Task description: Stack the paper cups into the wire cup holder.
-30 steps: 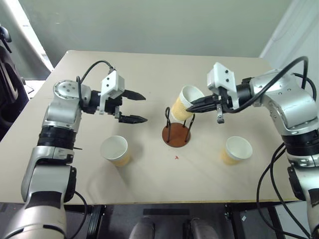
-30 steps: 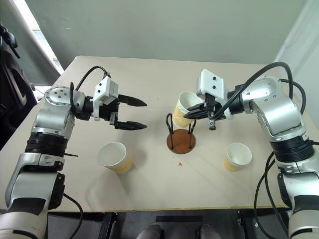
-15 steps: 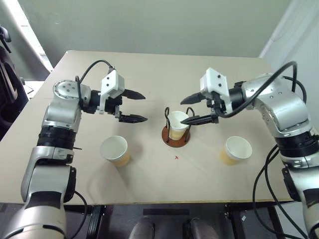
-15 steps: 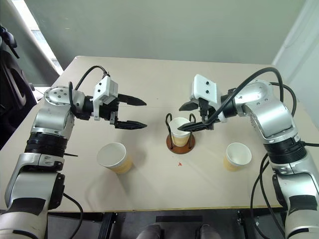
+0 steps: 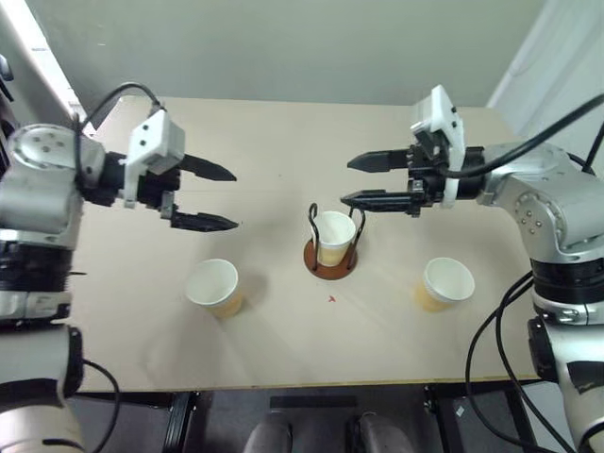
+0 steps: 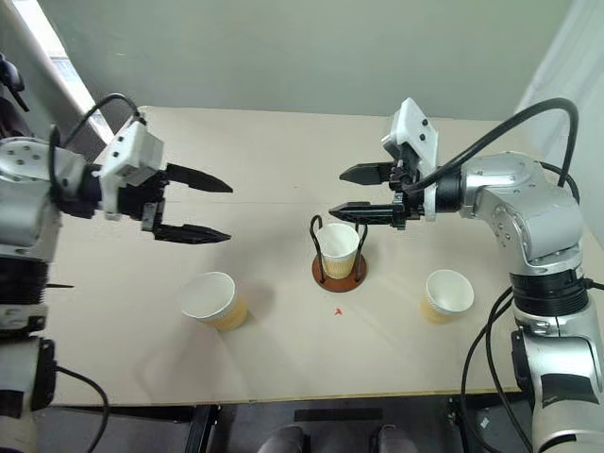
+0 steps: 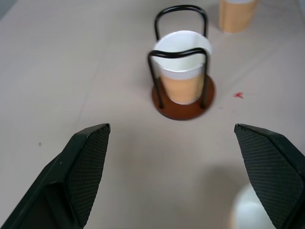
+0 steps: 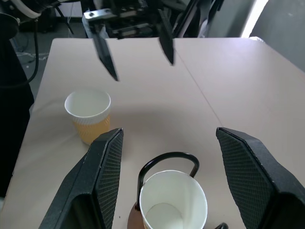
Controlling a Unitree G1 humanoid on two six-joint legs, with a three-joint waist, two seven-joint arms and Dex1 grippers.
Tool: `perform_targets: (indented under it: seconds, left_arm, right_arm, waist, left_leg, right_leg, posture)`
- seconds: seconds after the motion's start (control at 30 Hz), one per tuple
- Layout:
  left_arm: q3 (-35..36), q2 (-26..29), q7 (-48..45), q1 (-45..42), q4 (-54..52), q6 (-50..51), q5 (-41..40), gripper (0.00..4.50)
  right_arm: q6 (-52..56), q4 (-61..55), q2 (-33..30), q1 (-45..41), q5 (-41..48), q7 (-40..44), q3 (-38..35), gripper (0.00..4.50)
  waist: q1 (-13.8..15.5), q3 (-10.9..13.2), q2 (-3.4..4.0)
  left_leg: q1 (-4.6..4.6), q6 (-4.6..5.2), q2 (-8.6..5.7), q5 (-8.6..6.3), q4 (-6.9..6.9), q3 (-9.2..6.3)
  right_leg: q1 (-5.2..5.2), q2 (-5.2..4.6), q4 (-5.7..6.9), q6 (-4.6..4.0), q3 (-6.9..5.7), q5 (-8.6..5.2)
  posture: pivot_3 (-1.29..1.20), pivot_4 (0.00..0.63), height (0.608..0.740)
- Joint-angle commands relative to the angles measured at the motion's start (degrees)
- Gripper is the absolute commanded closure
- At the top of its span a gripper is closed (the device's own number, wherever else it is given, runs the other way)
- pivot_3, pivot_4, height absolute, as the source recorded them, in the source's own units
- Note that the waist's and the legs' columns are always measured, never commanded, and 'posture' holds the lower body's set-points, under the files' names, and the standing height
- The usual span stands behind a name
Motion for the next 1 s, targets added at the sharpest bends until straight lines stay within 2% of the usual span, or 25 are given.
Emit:
perform_targets:
  seconds: [0.03,0.2,0.3,0.5,0.73,1.0]
  left_arm:
    - [2.8,2.3,-2.0,-0.9,-6.2,3.6,-4.0,0.00]
    - [1.8,7.8,-2.1,1.2,-12.8,5.7,-9.4,0.00]
    - [1.8,12.8,-2.1,5.9,-16.3,5.1,-11.8,0.00]
    - [3.4,18.1,-2.1,14.3,-21.3,5.4,-14.5,0.00]
    - [4.8,19.8,-1.8,21.1,-26.2,6.4,-14.6,0.00]
    - [3.9,19.6,-0.2,24.5,-26.6,3.6,-9.1,0.00]
  right_arm:
    - [-0.6,-0.8,-1.2,-0.5,1.5,0.0,-2.0,1.41]
    - [-1.0,1.1,-1.9,-1.4,1.6,0.9,-1.4,1.41]
    - [-1.0,1.7,-2.2,-1.9,2.1,2.2,-1.2,1.41]
    - [0.7,0.8,-2.8,-1.8,4.2,3.9,-1.1,1.41]
    - [1.4,1.0,-3.0,-2.2,5.2,4.4,-1.2,1.41]
    - [1.6,-1.7,-2.7,-0.2,11.0,6.4,-2.9,1.41]
  waist:
    - [0.1,0.0,0.00]
    - [-0.2,0.0,0.00]
    - [-0.5,0.0,0.02]
    - [-0.8,0.0,0.01]
    - [-0.8,0.0,0.01]
    - [-0.9,0.0,0.01]
  left_leg:
    - [0.00,0.00,0.00,0.00,0.01,-0.01]
    - [0.04,0.01,0.00,0.01,0.04,-0.01]
    - [0.11,0.00,0.01,0.01,-0.05,0.00]
    - [0.14,-0.03,0.02,0.03,-0.08,0.00]
    - [0.18,-0.02,0.02,0.02,-0.08,0.00]
    - [0.24,-0.03,0.02,0.02,-0.12,0.03]
  right_leg:
    - [0.01,0.00,0.01,0.00,0.00,0.00]
    - [0.00,-0.01,0.02,-0.02,0.02,-0.01]
    - [-0.02,-0.01,0.04,-0.08,0.04,-0.05]
    - [-0.03,0.00,0.05,-0.13,0.04,-0.07]
    - [-0.02,-0.01,0.13,-0.25,0.04,-0.14]
    - [-0.03,0.00,0.17,-0.39,0.03,-0.22]
  posture:
    - [0.00,0.150,0.740]
    - [0.00,0.150,0.740]
    - [0.00,0.150,0.740]
    - [0.00,0.150,0.740]
    - [0.00,0.150,0.740]
    - [0.00,0.150,0.740]
